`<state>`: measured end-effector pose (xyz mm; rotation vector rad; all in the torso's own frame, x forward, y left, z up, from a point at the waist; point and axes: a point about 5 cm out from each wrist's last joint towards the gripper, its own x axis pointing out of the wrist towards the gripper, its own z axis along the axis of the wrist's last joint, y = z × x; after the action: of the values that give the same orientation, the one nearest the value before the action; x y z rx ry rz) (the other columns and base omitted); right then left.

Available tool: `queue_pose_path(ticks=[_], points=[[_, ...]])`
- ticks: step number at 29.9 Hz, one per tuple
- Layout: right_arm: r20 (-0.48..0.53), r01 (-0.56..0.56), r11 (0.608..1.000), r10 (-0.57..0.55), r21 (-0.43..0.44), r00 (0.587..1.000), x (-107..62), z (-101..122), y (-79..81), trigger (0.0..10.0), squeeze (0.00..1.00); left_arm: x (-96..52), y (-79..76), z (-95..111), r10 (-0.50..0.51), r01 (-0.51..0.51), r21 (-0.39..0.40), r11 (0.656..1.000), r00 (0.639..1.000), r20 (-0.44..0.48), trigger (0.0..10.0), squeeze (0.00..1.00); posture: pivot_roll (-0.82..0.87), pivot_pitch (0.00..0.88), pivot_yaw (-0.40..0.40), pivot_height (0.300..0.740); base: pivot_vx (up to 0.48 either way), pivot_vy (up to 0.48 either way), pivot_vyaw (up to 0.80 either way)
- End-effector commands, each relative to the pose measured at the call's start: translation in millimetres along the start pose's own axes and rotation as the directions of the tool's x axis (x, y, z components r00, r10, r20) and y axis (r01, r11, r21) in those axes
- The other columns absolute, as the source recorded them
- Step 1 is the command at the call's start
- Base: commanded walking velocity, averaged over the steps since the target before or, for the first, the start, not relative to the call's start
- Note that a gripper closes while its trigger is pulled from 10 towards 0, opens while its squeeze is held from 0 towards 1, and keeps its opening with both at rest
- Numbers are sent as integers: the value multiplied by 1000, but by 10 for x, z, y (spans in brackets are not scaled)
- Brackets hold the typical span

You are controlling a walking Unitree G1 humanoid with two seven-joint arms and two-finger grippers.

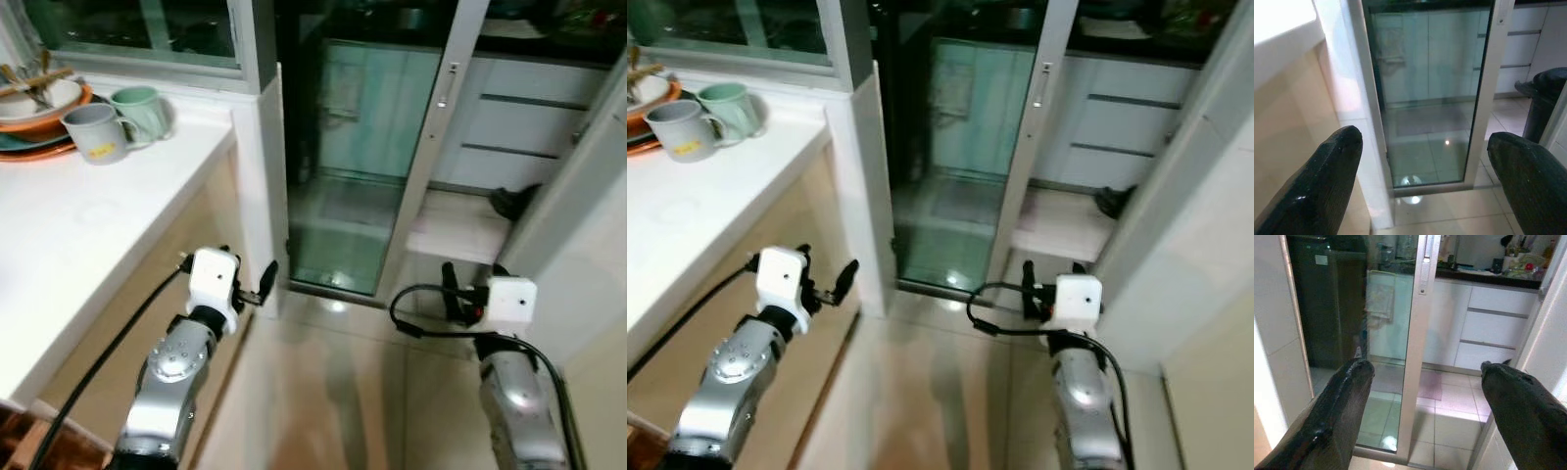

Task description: Restocking fridge

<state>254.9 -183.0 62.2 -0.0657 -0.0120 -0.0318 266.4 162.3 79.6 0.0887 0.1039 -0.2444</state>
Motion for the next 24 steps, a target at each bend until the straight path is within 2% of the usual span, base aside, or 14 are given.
queue_pose_path(ticks=[1,5,11,18,21,24], points=[[10,16,1000,-16,-26,1000,-7,20,-84,10000,0,26,-75,30,-17,17,-22,1000,1000,19,10000,0,-108,0,30,740,0,0,-781],[5,14,1000,-14,-28,1000,11,18,-80,10000,0,24,-82,11,19,-18,-46,999,1000,24,10000,0,-106,0,24,740,0,0,0],[9,21,1000,-21,21,1000,33,46,-71,10000,0,-18,62,12,100,-97,-64,993,994,45,10000,0,-103,0,17,740,0,0,0],[12,-1,1000,0,24,1000,43,62,-32,10000,0,-50,37,40,74,-71,-32,997,994,80,10000,0,-94,0,13,740,0,0,0],[18,-15,1000,14,19,1000,41,70,-1,10000,0,-21,31,87,75,-72,-33,997,992,100,10000,0,-95,0,12,740,480,0,0],[18,-20,1000,19,15,1000,37,71,6,10000,0,-9,-14,114,32,-30,-15,999,993,117,10000,0,-99,0,14,740,480,0,0]])
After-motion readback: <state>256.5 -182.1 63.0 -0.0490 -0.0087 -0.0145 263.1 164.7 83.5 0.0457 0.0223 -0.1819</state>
